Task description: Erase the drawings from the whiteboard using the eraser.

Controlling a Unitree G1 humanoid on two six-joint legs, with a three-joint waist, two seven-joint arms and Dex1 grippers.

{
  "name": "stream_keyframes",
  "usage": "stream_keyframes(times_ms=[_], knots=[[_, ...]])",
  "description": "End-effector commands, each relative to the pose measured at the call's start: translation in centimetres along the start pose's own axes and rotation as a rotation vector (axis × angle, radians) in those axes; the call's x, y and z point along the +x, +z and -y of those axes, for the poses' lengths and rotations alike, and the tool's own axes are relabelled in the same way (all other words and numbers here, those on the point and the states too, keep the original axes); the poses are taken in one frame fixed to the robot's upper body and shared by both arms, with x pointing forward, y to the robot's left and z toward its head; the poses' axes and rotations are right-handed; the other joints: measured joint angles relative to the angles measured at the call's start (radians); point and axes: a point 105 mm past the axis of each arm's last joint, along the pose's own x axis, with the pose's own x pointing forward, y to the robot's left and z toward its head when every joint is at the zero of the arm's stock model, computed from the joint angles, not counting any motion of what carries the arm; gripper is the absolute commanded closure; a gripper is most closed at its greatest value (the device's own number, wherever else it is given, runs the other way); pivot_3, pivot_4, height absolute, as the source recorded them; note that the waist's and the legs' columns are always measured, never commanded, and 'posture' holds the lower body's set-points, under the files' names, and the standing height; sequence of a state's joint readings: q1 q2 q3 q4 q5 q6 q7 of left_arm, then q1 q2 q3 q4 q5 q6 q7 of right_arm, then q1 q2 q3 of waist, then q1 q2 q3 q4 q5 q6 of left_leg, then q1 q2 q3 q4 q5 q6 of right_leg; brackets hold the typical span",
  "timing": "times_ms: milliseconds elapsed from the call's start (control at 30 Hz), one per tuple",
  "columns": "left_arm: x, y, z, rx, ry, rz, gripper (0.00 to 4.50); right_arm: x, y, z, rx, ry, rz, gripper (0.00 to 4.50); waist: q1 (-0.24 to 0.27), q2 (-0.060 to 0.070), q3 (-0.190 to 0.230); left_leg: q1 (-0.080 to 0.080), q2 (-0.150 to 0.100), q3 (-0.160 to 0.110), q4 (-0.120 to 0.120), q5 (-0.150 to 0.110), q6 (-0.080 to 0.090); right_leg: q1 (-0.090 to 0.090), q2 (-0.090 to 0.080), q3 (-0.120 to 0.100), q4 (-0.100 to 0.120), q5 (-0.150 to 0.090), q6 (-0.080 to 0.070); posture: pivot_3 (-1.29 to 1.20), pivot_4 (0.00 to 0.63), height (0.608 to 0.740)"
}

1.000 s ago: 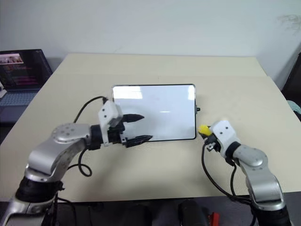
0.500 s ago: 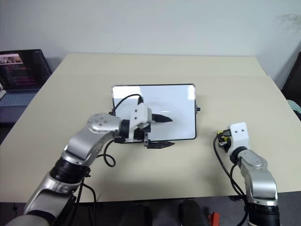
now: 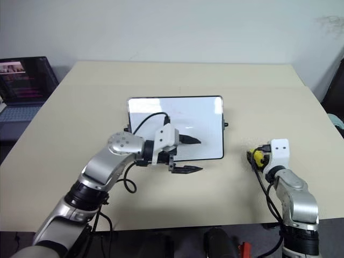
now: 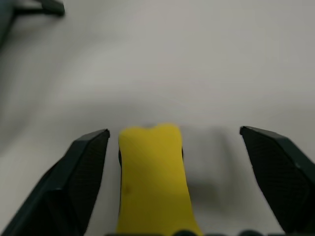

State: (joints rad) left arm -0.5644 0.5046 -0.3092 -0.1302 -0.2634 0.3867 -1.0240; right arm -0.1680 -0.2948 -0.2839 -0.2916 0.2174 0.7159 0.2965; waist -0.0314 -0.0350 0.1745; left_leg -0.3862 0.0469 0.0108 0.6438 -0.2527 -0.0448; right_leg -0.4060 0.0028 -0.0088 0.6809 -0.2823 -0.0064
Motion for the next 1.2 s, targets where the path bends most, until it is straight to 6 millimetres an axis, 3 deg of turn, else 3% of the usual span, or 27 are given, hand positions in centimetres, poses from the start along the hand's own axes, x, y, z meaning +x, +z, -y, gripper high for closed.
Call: stream_keyframes(times_ms=[33,167,267,500,600,733,833,1000,1200], knots=[[-1.9,1.7,-0.6,-0.017,0.187,0.124,0.00,-1.8,5.1,-3.4,-0.077,0.140,0.244,0.02,0.000,0.000,0.000,0.000,0.000,0.000,0.000,0.000,0.000,0.000,0.000,0.000,0.000,0.000,0.000,0.00,0.150,0.740],[-4.7,1.1,-0.8,-0.153,0.469,0.211,0.00,-3.8,4.9,-8.2,-0.101,0.318,0.322,0.02,0.003,0.000,0.000,-0.001,0.002,-0.002,0.000,-0.001,0.000,0.000,-0.003,-0.001,0.000,-0.001,0.002,0.00,0.150,0.740],[-7.0,0.0,-0.5,-0.216,0.686,0.233,0.00,-4.2,3.1,-9.4,-0.141,0.306,0.354,0.02,0.004,0.000,0.000,-0.001,0.002,-0.003,0.000,-0.001,0.000,0.000,-0.005,-0.001,0.000,-0.001,0.002,0.00,0.150,0.740],[-11.4,-4.1,1.5,-0.259,1.071,0.156,0.00,-5.6,-1.7,-6.1,-0.080,0.157,0.358,0.02,0.009,-0.001,-0.001,0.001,0.000,-0.001,0.001,-0.001,0.000,0.003,-0.012,0.000,-0.001,0.000,0.004,0.00,0.150,0.740],[-12.2,-5.8,2.1,-0.302,1.167,0.128,0.00,-6.5,-4.1,-4.7,-0.048,0.112,0.319,0.02,0.011,-0.001,-0.001,0.002,0.000,0.000,0.001,-0.001,0.000,0.003,-0.012,0.000,-0.001,0.000,0.004,0.00,0.150,0.740],[-12.6,-6.4,2.1,-0.308,1.240,0.125,0.00,-7.4,-6.4,-3.2,-0.024,0.048,0.270,0.02,0.015,-0.001,-0.002,0.003,0.000,0.000,0.002,-0.001,0.001,0.004,-0.011,0.000,0.000,0.000,0.004,0.00,0.150,0.740],[-12.6,-6.6,2.2,-0.310,1.269,0.128,0.00,-7.2,-6.8,-2.4,-0.003,0.024,0.267,0.02,0.014,-0.001,-0.002,0.003,0.000,0.001,0.001,-0.001,0.001,0.003,-0.011,0.001,0.000,0.000,0.004,0.00,0.150,0.740],[-13.1,-8.0,2.9,-0.372,1.342,0.107,0.00,-6.9,-5.4,-0.7,0.003,-0.024,0.298,0.02,0.014,0.000,-0.002,0.003,0.000,0.002,0.001,-0.001,0.000,0.003,-0.010,0.002,0.000,0.000,0.004,0.00,0.150,0.740],[-13.2,-9.4,4.8,-0.442,1.392,0.055,0.00,-8.2,-4.6,-0.9,-0.008,-0.016,0.290,0.02,0.021,0.000,-0.003,0.003,0.000,0.001,0.000,-0.001,0.000,0.003,-0.010,0.001,-0.001,-0.001,0.002,0.00,0.150,0.740]])
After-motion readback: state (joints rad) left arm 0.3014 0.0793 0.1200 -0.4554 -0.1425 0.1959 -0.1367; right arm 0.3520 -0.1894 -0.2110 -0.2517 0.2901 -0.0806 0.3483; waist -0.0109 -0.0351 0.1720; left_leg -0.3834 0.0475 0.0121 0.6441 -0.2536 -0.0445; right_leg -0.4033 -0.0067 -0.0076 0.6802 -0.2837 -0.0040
